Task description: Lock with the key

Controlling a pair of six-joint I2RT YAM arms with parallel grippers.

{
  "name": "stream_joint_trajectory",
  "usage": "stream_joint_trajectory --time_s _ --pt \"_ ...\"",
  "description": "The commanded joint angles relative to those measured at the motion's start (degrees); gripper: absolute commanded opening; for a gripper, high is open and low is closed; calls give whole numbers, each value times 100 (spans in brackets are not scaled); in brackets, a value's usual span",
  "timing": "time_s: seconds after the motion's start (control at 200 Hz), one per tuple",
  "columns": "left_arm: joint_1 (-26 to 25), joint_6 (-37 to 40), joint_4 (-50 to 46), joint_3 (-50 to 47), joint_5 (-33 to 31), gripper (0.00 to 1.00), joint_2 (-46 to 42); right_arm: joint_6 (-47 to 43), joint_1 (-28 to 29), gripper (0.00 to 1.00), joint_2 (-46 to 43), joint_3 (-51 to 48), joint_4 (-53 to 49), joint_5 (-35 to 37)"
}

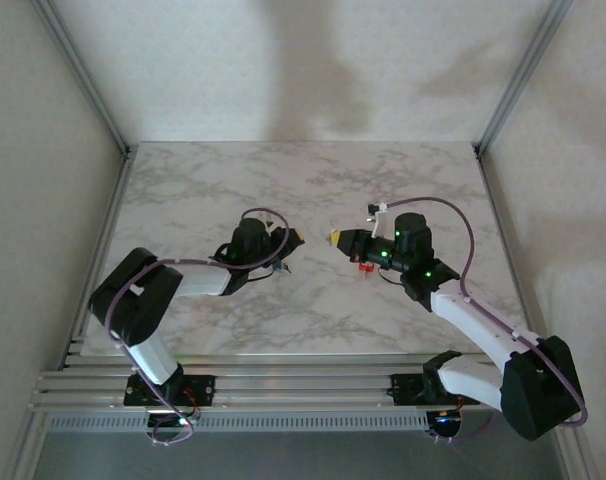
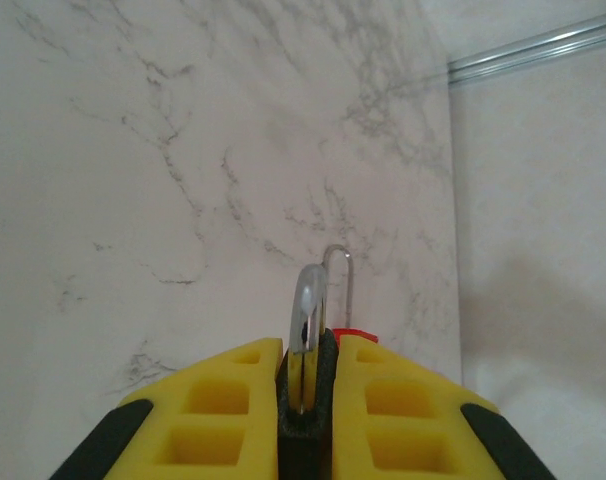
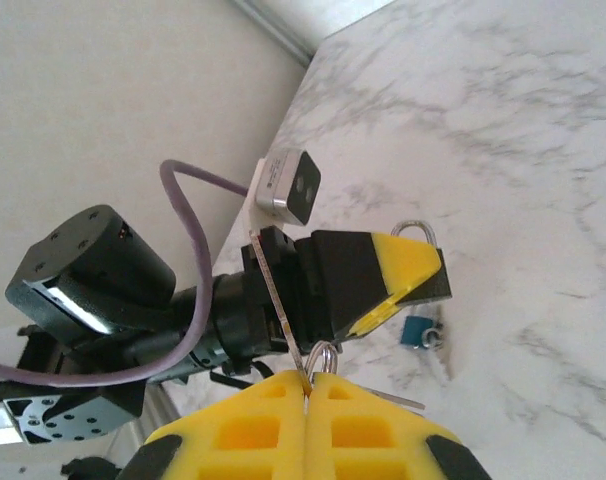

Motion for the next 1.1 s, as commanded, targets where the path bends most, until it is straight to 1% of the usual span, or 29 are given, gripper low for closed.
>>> stream_joint_trajectory --time_s 0.0,0.215,0.265,0.305,0.41,0.801,0.841,0.966,1.036,1.091 --pt "-84 126 -440 463 112 0 313 216 -101 0 -95 -77 370 169" --pt "-229 375 -1500 1226 -148 0 804 314 -149 0 65 -57 485 -16" --pt "-256 459 -1629 1369 -205 0 904 340 -147 0 96 -62 517 -53" --pt "-282 520 -1930 1502 -248 0 999 360 -147 0 124 -58 554 -86" --pt "-341 646 -2253 1745 -309 0 1202 374 -146 0 159 -44 564 -142" --pt "-360 775 -2608 1940 -511 0 1463 417 -147 0 179 -39 616 -225" --pt "-363 803 -2664 1958 -548 4 1467 427 -142 0 192 -36 622 -237" --pt "-357 844 -2755 1983 -609 9 1488 433 -147 0 206 -34 626 -253" --pt "-363 866 -2789 1993 -629 16 1508 441 -143 0 217 -30 623 -253" --pt "-363 884 -2803 2003 -639 17 1525 441 -145 0 228 -27 621 -265"
